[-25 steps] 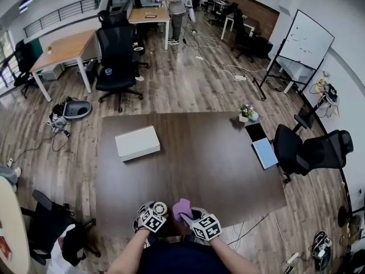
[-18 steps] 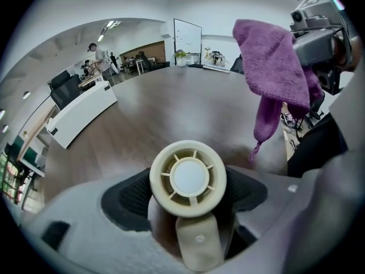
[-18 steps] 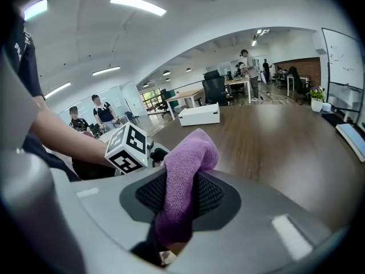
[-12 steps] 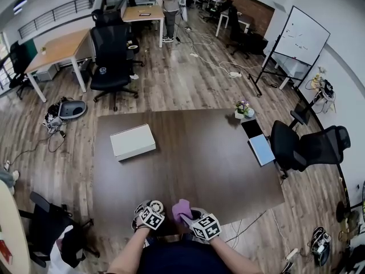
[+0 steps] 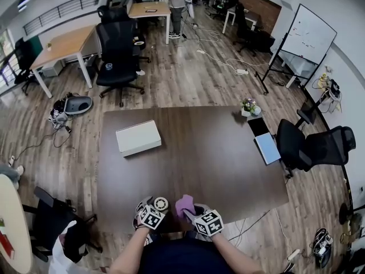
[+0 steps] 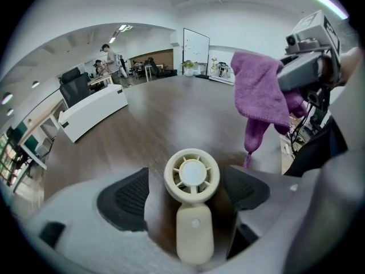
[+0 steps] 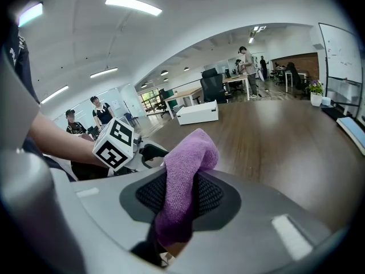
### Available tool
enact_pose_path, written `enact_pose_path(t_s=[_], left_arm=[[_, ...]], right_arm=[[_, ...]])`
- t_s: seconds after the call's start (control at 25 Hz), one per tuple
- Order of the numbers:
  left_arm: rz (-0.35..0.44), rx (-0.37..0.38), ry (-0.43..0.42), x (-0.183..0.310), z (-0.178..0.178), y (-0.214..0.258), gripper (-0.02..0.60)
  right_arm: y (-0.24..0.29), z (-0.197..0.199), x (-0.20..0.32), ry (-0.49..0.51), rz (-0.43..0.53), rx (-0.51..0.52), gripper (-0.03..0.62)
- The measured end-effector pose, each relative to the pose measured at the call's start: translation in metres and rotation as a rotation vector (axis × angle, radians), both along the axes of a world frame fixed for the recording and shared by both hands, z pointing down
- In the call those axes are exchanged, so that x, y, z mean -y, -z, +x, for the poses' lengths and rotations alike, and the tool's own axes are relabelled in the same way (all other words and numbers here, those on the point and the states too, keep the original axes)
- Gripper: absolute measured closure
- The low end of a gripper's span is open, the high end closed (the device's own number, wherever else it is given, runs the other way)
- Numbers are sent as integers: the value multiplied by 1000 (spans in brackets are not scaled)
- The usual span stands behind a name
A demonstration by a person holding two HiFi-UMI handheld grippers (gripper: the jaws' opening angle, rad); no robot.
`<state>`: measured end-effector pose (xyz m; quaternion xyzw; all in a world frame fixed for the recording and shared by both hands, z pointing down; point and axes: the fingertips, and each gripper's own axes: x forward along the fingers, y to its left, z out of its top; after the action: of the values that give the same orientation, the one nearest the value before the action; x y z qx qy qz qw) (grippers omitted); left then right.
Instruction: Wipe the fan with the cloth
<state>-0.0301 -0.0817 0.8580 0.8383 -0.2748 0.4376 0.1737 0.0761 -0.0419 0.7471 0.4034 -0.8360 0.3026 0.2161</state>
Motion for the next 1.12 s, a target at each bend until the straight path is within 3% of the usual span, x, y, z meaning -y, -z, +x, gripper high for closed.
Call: enact_pose_path(t_s=[0.44, 0.72, 0.92, 1.12], left_arm=[[113, -265, 273, -1, -39, 72, 169], [210, -370, 387, 5, -63, 129, 191], [260, -405, 446, 9, -77, 152, 276], [311, -443, 509, 12, -89, 172, 462]], right_arm=[[-38, -8, 10, 15, -65, -42, 477], [-71, -3, 10, -6, -132, -87, 476], [-83, -2, 11, -13, -155, -108, 474], [-94, 3, 11, -35, -174, -126, 467]])
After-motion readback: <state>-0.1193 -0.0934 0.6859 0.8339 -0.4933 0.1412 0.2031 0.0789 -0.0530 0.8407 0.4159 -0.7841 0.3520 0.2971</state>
